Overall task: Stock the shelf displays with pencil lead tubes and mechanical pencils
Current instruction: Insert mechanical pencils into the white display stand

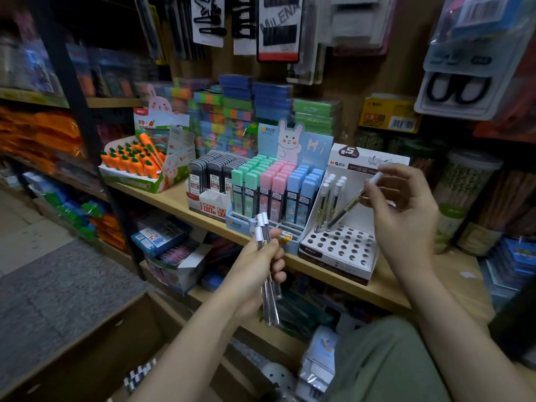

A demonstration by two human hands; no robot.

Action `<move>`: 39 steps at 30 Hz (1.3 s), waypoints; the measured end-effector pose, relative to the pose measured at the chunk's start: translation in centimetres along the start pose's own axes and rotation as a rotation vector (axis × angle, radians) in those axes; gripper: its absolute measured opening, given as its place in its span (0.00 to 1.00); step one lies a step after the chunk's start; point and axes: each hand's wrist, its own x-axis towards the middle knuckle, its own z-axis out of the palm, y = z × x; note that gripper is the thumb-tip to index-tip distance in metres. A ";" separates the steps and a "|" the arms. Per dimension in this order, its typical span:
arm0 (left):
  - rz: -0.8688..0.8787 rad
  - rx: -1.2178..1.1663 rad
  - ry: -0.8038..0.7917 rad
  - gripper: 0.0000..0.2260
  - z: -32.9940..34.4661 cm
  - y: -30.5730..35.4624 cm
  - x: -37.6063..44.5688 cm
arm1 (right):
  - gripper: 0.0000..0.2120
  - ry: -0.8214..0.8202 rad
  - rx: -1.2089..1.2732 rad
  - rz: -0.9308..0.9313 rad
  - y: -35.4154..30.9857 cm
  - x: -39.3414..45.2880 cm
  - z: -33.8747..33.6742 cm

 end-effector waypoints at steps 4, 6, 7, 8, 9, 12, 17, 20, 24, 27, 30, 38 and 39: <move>0.020 0.034 -0.033 0.13 0.4 0.3 -0.5 | 0.13 -0.064 -0.017 0.029 0.2 0.1 0.5; 0.024 0.089 -0.035 0.13 0.6 0.4 -0.7 | 0.13 -0.082 -0.055 0.023 0.2 0.1 0.6; 0.026 0.113 -0.034 0.13 0.7 0.5 -0.7 | 0.12 -0.091 -0.087 0.010 0.1 0.1 0.7; 0.027 0.135 -0.036 0.13 0.8 0.4 -0.7 | 0.12 -0.103 -0.125 -0.009 -0.1 0.2 0.9; 0.027 0.157 -0.039 0.13 0.9 0.4 -0.7 | 0.11 -0.117 -0.160 -0.034 -0.3 0.3 1.2; 0.044 0.252 -0.046 0.10 0.9 0.2 -0.6 | 0.11 -0.143 -0.256 -0.109 -0.8 0.6 2.5; 0.072 0.242 -0.076 0.09 0.3 0.0 -0.7 | 0.11 -0.096 -0.364 -0.144 -0.9 0.7 3.2; 0.073 0.222 -0.065 0.07 0.2 -0.2 -0.8 | 0.10 -0.067 -0.362 -0.101 -0.8 1.0 3.1; 0.060 0.286 -0.022 0.08 -0.1 -0.5 -0.8 | 0.11 -0.171 -0.361 -0.052 -0.6 0.3 2.5; 0.031 0.324 -0.001 0.08 -0.3 -0.6 -0.7 | 0.12 -0.192 -0.361 -0.031 -0.5 -0.1 2.3; 0.081 0.303 -0.032 0.10 -0.3 -0.5 -0.7 | 0.12 -0.215 -0.383 -0.004 -0.6 0.1 2.6; 0.053 0.177 -0.228 0.11 0.5 0.5 -1.6 | 0.13 -0.092 -0.345 -0.070 -1.0 -0.7 1.7; 0.056 0.171 -0.228 0.11 0.6 0.5 -1.5 | 0.13 -0.086 -0.339 -0.091 -1.1 -0.7 1.6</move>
